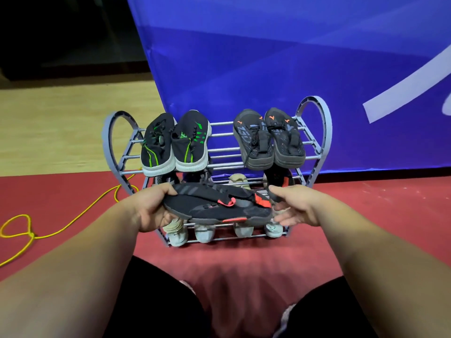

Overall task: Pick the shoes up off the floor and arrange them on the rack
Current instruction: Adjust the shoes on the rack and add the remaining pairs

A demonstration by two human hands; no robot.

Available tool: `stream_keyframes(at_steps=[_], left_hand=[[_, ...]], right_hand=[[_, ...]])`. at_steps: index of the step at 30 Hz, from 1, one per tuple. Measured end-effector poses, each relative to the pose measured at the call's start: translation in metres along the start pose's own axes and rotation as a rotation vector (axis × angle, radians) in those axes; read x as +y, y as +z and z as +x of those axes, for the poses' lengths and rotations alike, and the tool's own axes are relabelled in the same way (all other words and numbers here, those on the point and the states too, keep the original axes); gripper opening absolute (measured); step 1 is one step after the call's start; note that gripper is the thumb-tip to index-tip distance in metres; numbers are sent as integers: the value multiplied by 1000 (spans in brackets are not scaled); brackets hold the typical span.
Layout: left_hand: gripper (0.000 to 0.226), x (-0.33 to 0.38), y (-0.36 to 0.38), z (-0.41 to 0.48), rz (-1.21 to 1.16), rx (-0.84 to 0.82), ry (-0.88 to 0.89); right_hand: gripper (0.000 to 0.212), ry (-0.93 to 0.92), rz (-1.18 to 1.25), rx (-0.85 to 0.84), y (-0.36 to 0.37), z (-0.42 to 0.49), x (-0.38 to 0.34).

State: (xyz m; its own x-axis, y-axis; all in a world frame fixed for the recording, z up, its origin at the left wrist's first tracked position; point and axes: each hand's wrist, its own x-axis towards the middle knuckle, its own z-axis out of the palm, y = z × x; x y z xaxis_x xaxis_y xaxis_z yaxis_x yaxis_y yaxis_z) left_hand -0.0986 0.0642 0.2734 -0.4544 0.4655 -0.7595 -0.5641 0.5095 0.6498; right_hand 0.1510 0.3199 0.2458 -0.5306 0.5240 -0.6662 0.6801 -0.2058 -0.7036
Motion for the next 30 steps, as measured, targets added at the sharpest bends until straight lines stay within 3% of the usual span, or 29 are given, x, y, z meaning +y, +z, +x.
stream_keyframes(at_steps=[4,8,11,16,23,30], left_hand=[[10,1,10,10,42,-48,-60],[25,4,34,27,39,-46,-89],[24,5,53,47,43,12,-75],[14,11,93,60,1,-36,-9],[14,11,133,74,55,-164,1],[5,14,141,84,73,-115,67]], right_hand=[[67,133,-261,-255,1,-4,6],[53,125,-270,-383,-8,-10,11],[38,78,-188,-359,-11,-8,14],[38,2,51,-252,-9,3,17],[22,1,320,-136,16,28,3],[20,28,443,-59,46,63,-13]])
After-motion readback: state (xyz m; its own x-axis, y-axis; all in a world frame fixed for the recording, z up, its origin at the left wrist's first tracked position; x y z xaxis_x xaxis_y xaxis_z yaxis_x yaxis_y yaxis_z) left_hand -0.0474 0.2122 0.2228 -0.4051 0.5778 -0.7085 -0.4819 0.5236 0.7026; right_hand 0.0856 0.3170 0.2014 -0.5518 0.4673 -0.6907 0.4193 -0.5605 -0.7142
